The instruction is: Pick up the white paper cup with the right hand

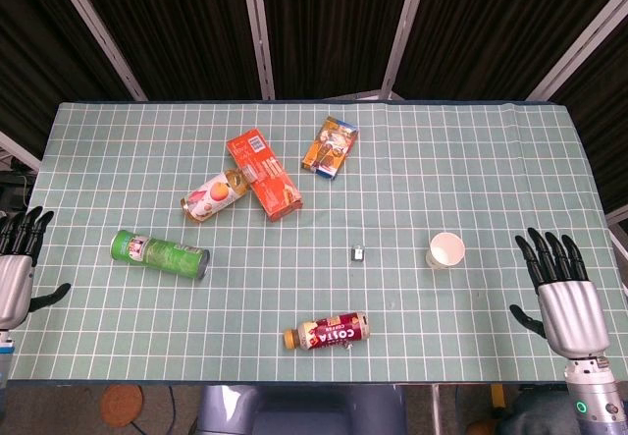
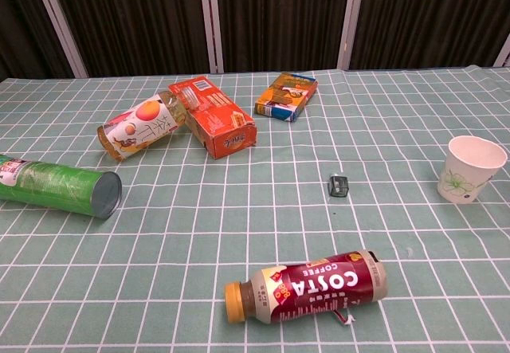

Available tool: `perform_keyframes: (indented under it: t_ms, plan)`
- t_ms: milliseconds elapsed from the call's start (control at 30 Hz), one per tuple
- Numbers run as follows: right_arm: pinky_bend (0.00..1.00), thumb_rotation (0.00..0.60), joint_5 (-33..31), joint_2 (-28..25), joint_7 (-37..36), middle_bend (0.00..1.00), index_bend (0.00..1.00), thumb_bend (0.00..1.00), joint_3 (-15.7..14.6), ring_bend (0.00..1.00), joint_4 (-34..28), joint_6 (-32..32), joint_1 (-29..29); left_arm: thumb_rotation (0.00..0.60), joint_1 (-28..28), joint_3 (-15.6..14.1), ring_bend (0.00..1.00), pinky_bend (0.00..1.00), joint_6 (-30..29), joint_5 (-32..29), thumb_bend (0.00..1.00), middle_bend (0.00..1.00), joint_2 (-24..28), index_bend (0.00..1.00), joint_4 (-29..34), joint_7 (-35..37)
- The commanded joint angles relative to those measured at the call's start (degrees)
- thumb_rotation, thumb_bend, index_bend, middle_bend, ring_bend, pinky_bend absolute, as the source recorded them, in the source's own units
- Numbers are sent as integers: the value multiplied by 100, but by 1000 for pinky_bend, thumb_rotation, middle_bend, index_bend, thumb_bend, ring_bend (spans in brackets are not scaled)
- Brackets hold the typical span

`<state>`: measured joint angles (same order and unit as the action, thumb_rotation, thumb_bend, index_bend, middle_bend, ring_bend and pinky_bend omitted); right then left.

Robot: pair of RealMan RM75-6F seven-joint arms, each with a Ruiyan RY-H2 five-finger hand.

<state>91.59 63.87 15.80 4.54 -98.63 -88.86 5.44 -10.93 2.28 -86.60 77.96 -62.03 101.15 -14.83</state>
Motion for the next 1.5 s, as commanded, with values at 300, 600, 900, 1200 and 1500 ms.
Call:
perform_keyframes:
  t_ms: [300,600,900,1200,1500]
  plan:
    - [0,600,62,171,217,0,0,0,-137,0,160,310,104,600,80,44,0,0,-25,116,0,0,5,0,-31,28]
    - [0,600,636,679,1719,0,0,0,-85,0,537,1617,1117,600,65,102,0,0,7,213,0,0,-28,0,55,-135]
    - [0,600,527,1350,3235,0,0,0,95,0,1136,3030,2046,600,36,188,0,0,159,60,0,0,-53,0,2,-201]
    - [0,600,-238,1932,4653,0,0,0,221,0,1874,3539,2254,600,42,236,0,0,272,-44,0,0,-23,0,-35,-123]
    - [0,600,-886,2126,5508,0,0,0,191,0,2141,3480,2257,600,58,225,0,0,287,46,0,0,-8,0,30,-129]
